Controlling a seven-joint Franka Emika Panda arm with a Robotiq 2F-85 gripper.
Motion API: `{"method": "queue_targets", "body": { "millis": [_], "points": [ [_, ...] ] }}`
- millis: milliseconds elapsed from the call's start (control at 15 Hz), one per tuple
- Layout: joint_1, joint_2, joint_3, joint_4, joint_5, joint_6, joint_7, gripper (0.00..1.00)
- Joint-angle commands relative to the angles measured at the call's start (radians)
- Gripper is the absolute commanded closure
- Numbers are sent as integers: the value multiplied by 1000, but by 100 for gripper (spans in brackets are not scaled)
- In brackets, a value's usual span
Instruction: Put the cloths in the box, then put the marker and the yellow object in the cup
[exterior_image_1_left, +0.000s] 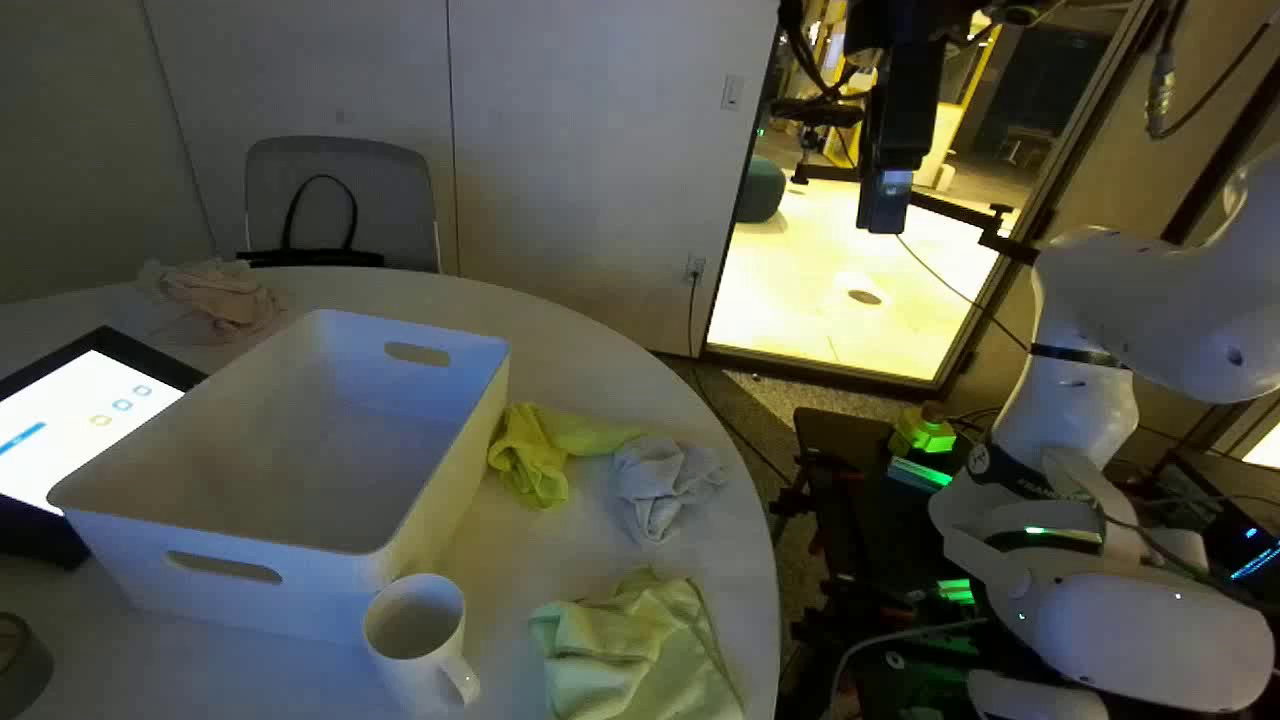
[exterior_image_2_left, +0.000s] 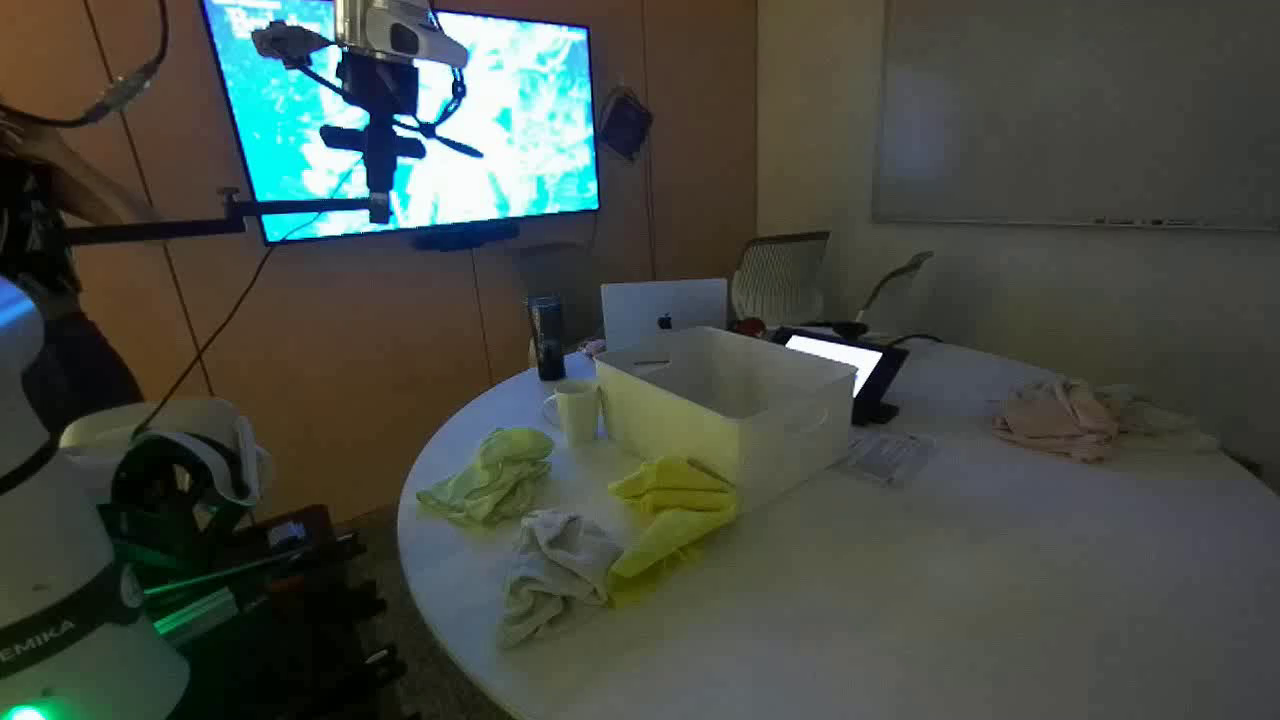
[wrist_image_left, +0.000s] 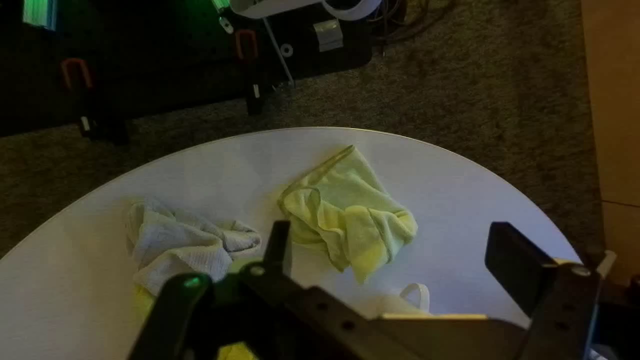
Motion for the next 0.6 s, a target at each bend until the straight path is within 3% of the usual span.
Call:
{"method": "queue_targets", "body": {
  "millis": [0, 533],
  "points": [
    [-20, 0, 15, 7, 7, -5, -8, 0],
    [-38, 52, 11, 23, -25, 9, -30, 0]
  ]
}}
